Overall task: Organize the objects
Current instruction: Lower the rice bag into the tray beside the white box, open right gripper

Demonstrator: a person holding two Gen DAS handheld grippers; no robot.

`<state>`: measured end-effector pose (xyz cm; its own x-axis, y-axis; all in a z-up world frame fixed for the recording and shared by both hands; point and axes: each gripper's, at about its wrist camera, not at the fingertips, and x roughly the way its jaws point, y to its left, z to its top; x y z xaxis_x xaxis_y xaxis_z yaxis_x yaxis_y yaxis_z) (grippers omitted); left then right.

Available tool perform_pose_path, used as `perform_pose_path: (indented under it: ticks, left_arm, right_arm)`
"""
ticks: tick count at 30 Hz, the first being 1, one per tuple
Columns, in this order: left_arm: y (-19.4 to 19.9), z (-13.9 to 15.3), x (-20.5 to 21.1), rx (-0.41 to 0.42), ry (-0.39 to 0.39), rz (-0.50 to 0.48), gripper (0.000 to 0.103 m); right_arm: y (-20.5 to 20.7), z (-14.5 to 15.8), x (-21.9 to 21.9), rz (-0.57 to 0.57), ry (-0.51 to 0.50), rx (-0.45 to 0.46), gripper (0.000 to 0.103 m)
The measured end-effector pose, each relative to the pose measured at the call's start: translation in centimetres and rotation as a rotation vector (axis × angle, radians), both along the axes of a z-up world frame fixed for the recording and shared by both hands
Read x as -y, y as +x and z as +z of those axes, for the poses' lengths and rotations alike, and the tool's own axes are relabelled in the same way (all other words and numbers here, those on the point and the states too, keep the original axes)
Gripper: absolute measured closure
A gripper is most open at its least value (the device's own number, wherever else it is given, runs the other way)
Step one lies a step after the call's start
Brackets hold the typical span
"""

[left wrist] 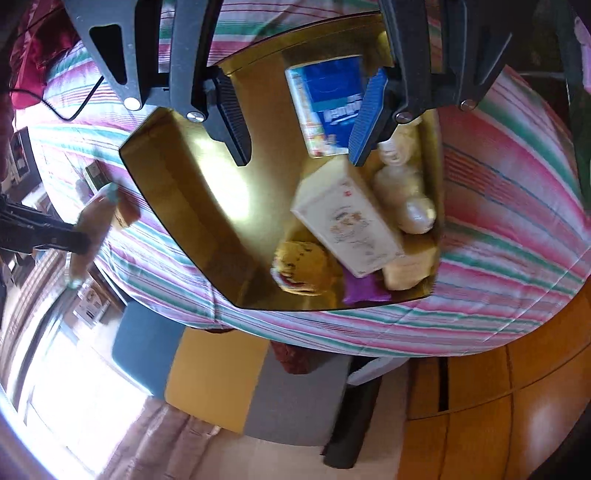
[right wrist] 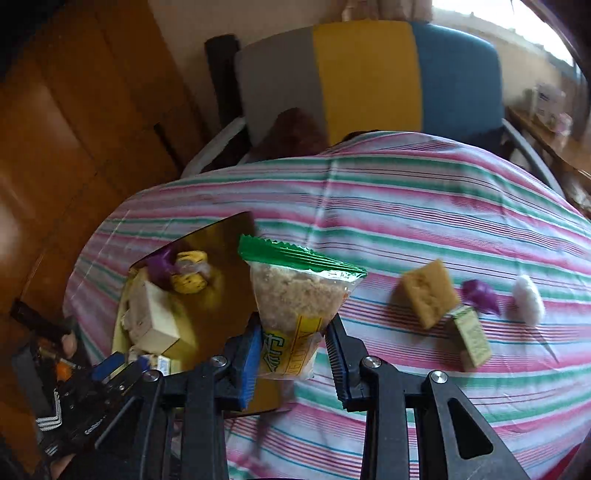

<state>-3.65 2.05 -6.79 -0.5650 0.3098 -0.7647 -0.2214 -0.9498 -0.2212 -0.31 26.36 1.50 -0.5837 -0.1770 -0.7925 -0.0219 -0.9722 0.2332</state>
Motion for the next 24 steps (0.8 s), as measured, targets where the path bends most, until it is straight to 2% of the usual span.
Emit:
perform_pose_path:
  ticks: [5,9,14,18,22,24]
  left_arm:
    - [-0.1,-0.3,2.8,0.017,0.012,0.066,0.048]
    - [-0.4,-0.8,4.4,0.035,0.022,0.101,0.048]
    - [-0.7,-1.3,5.4,0.051,0.038,0.120,0.048]
    - [-0.7,-1.8,5.6,0.064,0.040,0.124,0.048]
    - [-0.7,-1.9,5.4,0.062,0.033,0.124,0.048]
    - [-0.6,-1.9,5.4,0.061,0.029,0.125,0.048]
  right_arm:
    - [-3.6,-2.7,8.3,0.197,0.034,0.101,0.069]
    - [-7.0,-7.0,12.3,0.260,0.070,0.221,0.069]
    - [-10.6,-11.0,16.1,0.310,0.114,0.313,0.069]
    - [-11.5,-11.6,17.9,0.338,0.094,0.281,0.069]
    - [-11.2,-11.0,17.3,0.309,0.059,0.222,0.067]
    - [-10.6,-10.6,16.7,0.307,0.047,0.204,0.055]
